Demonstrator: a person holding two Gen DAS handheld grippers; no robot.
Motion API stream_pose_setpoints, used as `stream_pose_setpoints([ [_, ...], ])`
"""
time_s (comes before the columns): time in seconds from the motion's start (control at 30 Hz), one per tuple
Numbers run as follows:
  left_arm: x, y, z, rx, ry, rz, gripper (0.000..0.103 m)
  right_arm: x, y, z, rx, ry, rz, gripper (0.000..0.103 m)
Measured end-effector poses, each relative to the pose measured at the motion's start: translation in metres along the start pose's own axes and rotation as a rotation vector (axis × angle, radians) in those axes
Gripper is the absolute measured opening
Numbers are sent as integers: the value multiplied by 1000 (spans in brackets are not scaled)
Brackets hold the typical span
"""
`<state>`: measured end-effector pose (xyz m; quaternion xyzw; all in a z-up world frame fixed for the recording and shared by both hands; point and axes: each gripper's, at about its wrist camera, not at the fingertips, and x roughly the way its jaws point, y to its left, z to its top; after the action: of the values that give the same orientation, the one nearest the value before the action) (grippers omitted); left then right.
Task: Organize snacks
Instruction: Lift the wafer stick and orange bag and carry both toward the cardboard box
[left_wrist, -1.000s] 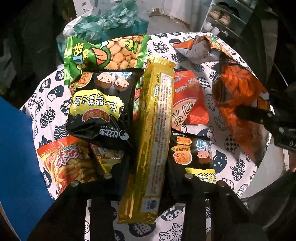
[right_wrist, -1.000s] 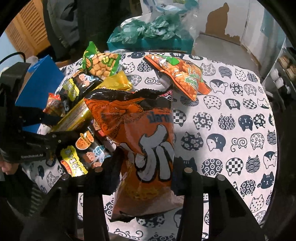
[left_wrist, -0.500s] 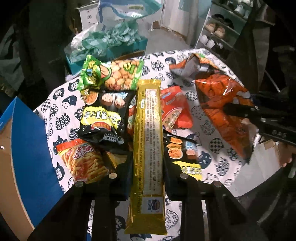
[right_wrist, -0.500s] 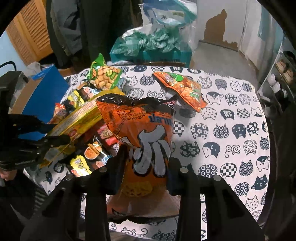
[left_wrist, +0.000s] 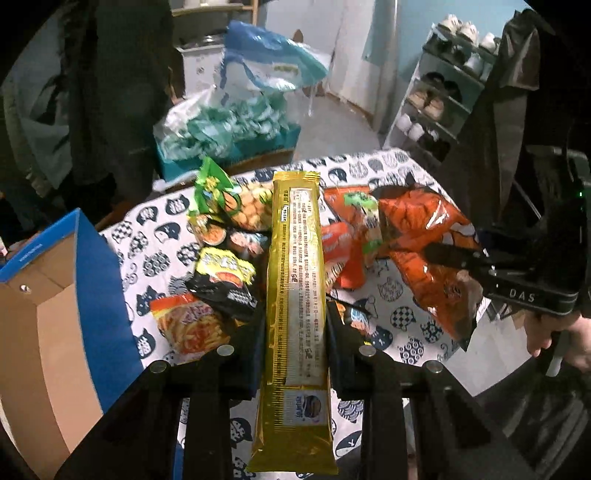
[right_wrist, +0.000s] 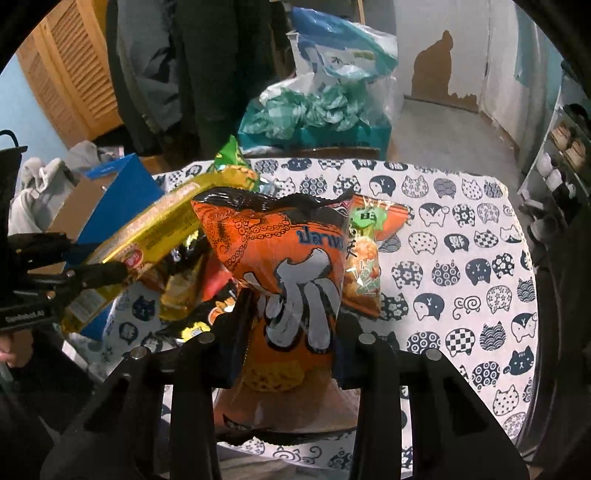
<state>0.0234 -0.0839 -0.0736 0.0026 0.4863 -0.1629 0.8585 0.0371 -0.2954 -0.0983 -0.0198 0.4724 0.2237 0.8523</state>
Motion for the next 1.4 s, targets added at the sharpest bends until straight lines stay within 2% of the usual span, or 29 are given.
stream_pose_setpoints([
  [0.23,-17,10,2,4,-58,28,29,-12,6,13,-9,-21,-13,35],
  [0.57,-51,30,5,12,-156,86,29,-36,19,36,-22,-95,-15,35],
  [0.8,-73,41,2,6,-205,114,29,-39,35,50,-48,-110,-3,35],
  [1.07,-94,70,-11,-33,-232,165,29,-33,73,71,-105,-111,34,35],
  [1.4,-120,123,-34,-131,-259,237,29,-15,143,99,-197,-104,108,35],
])
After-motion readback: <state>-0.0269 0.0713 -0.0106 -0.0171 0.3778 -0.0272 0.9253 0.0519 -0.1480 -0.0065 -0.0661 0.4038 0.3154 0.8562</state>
